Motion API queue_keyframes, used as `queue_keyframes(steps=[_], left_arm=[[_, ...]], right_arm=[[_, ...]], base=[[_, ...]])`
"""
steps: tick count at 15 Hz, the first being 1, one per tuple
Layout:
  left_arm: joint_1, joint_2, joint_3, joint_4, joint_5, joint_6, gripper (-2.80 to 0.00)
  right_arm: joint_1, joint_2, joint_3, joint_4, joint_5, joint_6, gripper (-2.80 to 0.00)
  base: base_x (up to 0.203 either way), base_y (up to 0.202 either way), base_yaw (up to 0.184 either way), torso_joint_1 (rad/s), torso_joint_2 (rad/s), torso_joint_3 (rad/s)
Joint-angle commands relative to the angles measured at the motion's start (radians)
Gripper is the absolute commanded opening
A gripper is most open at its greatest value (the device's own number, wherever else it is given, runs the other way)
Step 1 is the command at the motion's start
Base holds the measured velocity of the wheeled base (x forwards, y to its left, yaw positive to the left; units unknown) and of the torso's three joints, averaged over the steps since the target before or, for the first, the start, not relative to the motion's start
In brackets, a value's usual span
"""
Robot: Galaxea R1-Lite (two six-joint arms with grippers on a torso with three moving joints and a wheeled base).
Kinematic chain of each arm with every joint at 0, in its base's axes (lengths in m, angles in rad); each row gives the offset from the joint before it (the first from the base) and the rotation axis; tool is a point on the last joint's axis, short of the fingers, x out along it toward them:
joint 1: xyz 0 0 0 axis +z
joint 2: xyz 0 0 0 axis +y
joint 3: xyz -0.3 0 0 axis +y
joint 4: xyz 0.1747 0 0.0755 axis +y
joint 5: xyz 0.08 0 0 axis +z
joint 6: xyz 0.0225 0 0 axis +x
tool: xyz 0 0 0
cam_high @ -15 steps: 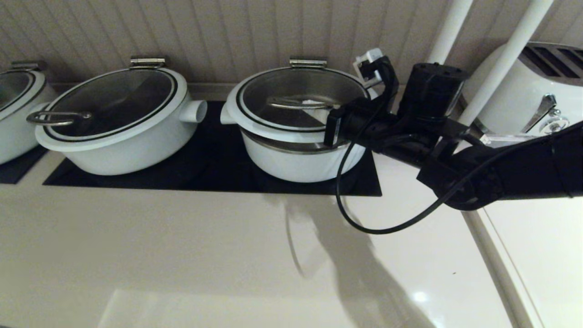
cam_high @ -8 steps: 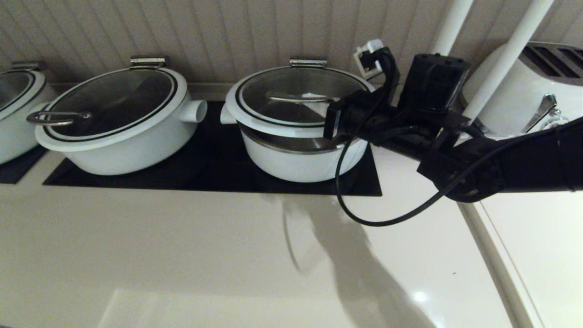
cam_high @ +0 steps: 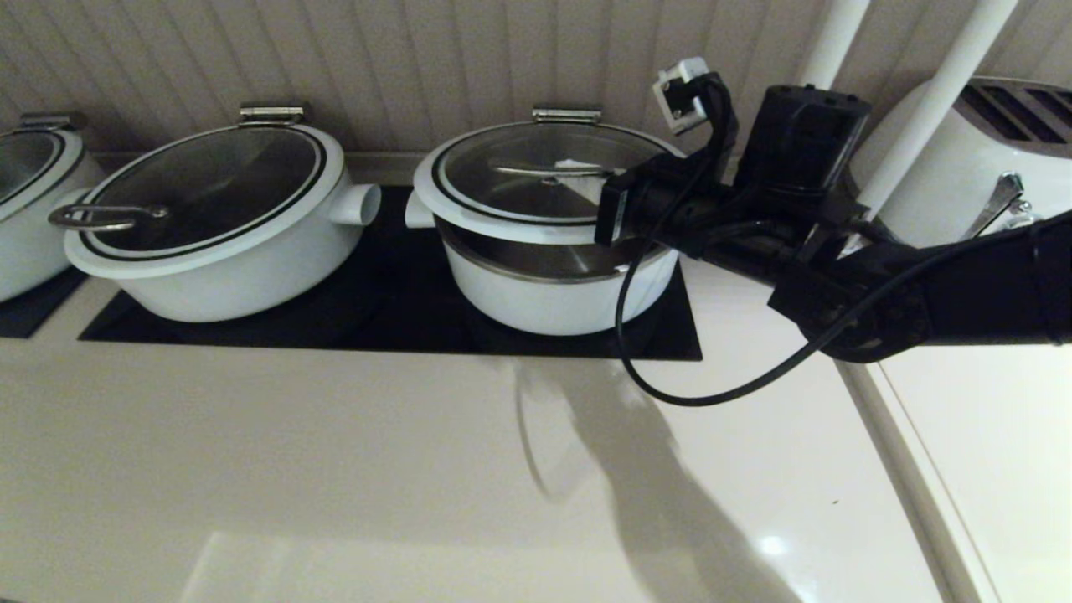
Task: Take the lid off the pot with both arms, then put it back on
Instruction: Hold the pot lid with the left arm
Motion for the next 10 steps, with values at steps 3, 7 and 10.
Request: queue_keyframes(steps=[3,7,10], left_arm=[[0.0,0.121,-0.087,-0.003,-0.029,0.007,-2.8],[-0.004,0.349,-0.218,-0.036,-0.128,0.035,-2.8],[-0.005,0.559,-0.292,-0.149,-0.215,0.045,-2.8]], right_arm=[[0.0,-0.003,-0.001,-0.005,0.002,-0.002,-2.8],[-0.002,-0.003,-0.012,-0.004,0.002,-0.002,-2.8],[-0.002,-0.002,-0.023,-0.001,0.002,-0.002,-2.8]], base=[[0.0,0.0,0.0,0.0,0.0,0.0],[0.0,0.0,0.0,0.0,0.0,0.0],[0.0,0.0,0.0,0.0,0.0,0.0]])
